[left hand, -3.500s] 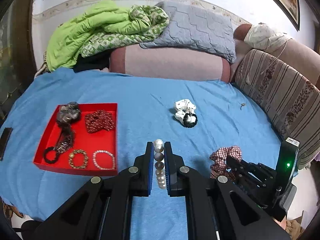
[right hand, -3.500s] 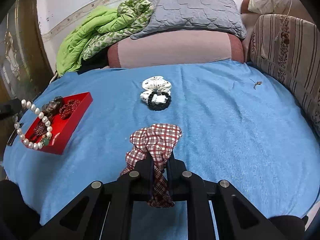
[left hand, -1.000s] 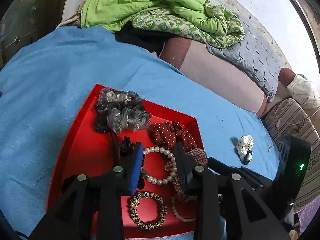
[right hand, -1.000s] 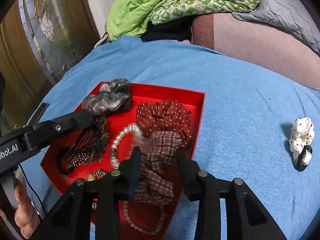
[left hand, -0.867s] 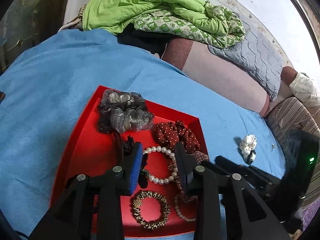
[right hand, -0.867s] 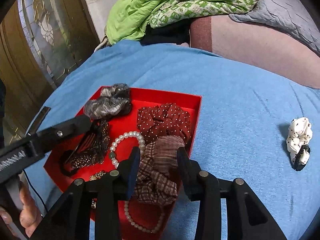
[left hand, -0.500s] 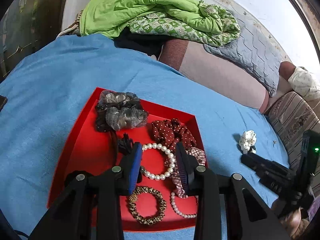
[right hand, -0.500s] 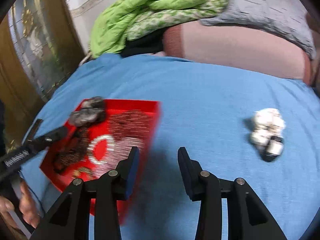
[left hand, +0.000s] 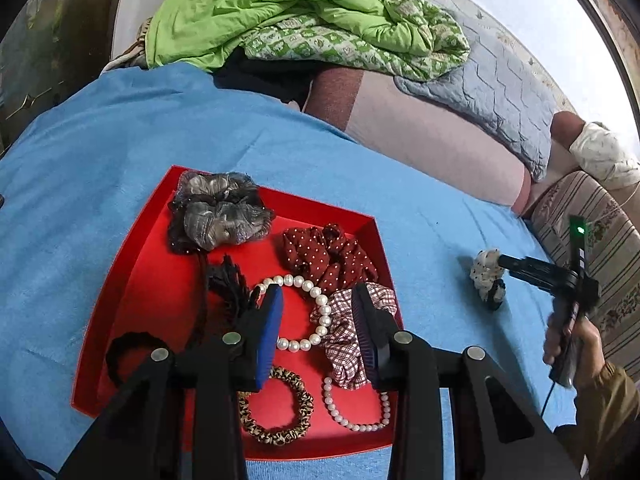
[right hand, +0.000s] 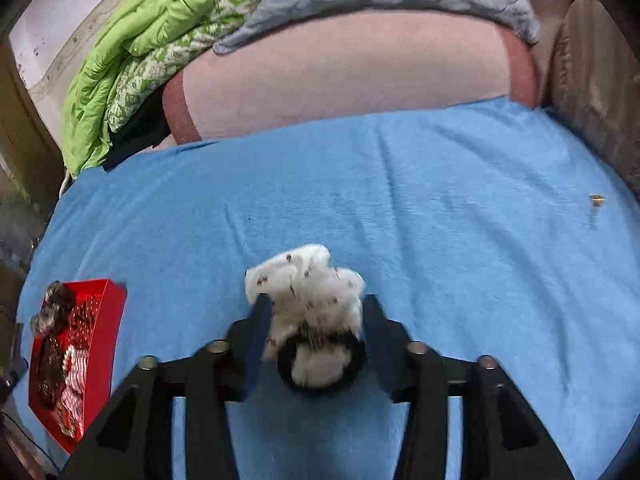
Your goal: Organize jewelry
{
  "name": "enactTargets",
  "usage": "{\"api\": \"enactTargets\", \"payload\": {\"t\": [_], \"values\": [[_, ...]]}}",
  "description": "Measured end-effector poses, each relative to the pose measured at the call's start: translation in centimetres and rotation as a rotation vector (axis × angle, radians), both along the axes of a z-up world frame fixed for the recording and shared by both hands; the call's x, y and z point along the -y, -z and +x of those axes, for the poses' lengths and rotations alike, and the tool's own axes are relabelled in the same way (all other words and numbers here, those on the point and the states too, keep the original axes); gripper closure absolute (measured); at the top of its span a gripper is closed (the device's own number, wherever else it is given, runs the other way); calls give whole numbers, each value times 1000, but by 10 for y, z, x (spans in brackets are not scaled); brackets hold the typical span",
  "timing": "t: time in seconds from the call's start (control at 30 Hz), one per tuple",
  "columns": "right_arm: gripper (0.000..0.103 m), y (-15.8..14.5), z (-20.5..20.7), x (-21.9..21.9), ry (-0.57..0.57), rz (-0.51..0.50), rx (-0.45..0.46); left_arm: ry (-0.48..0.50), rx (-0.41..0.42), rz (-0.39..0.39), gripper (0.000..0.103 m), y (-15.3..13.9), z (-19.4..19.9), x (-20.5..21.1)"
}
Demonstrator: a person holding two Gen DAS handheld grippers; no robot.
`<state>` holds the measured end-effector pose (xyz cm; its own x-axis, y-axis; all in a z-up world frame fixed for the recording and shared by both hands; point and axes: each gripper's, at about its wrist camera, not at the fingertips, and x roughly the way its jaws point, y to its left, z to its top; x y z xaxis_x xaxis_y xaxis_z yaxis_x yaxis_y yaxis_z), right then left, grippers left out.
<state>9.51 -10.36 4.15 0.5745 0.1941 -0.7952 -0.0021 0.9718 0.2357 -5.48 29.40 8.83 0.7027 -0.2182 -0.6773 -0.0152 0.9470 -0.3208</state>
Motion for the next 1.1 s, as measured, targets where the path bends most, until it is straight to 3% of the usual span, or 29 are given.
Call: {"api": "enactTargets", "payload": {"t": [0.03, 0.07, 0.1, 0.13, 0.17, 0.37, 0.43, 0.53, 0.6, 0.63, 0.73, 0.83, 0.97, 1.1], "values": [[47, 6, 5, -1, -2, 3, -17, 1, -2, 2, 69, 1, 1, 1], [53, 12, 12, -3, -8, 21, -40, 1, -3, 5, 69, 1, 1, 1], [85, 16, 16, -4, -15, 51, -57, 2, -3, 6, 69, 2, 1, 1], [97, 20, 16, -4, -32, 113, -86, 4, -3, 9, 69, 2, 1, 2], [98, 21, 11, -6, -48, 172, -95, 5, -4, 9, 69, 3, 2, 3], [98, -1, -57, -23, -236, 479, -107, 32, 11, 9, 69, -2, -1, 13], [98, -13, -84, -18, -249, 506, -72, 44, 14, 16, 69, -6, -5, 21], [98, -23, -114, 6, -170, 446, -3, 81, 8, -3, 69, -14, -9, 36], [98, -23, -126, 25, -61, 254, 25, 115, 11, 2, 69, -20, -14, 51], [98, -19, -130, 33, -29, 213, 27, 138, 16, 7, 69, -24, -18, 62], [98, -2, -143, 65, 56, 197, 0, 210, 14, 25, 59, -27, -24, 94], [94, 7, -149, 86, 115, 221, -5, 288, -28, 55, 59, -18, -24, 135], [54, 18, -158, 108, 184, 275, 7, 374, -94, 102, 59, 1, -22, 181], [48, 18, -156, 112, 169, 273, 28, 405, -148, 167, 59, 23, -16, 209]]}}
